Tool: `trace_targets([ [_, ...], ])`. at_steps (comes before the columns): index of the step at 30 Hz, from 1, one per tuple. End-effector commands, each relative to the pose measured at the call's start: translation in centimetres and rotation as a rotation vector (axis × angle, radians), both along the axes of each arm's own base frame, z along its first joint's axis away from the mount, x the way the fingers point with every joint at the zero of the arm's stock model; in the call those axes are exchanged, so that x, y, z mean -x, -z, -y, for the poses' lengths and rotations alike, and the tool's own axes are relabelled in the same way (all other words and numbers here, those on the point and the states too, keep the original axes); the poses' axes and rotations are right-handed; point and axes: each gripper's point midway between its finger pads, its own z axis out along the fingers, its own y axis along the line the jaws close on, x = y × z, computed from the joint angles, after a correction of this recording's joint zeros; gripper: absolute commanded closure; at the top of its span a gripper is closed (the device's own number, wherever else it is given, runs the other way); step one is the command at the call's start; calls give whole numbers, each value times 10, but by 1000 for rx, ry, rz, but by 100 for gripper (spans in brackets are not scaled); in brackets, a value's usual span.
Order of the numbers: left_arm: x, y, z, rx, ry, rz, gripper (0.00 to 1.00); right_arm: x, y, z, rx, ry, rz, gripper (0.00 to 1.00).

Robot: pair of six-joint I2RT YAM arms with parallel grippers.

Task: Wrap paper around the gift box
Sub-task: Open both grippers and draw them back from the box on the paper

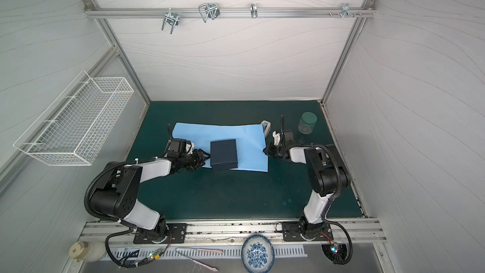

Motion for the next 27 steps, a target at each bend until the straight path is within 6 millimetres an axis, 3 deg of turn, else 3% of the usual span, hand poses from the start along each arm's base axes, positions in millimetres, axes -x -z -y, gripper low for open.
trace_targets([
  [1,1,-2,-6,-29,-9,-12,40,12,-9,-7,-74,-27,4,99],
  [8,31,-7,-10,3,-39,-15,40,85,-4,5,-123,-24,-183,100],
  [11,38,-21,-16,-14,-67,19,37,112,-4,20,-165,26,-253,100],
  [13,33,-37,-23,-40,-99,70,35,121,-9,33,-166,64,-266,100],
  [18,-10,-76,-51,-165,-231,221,32,119,-29,67,-89,181,-208,100],
  [21,-44,-83,-58,-201,-251,229,32,105,-38,77,-71,216,-168,100],
  [27,-106,-51,-63,-334,-183,139,40,76,-45,84,-30,242,-127,100],
])
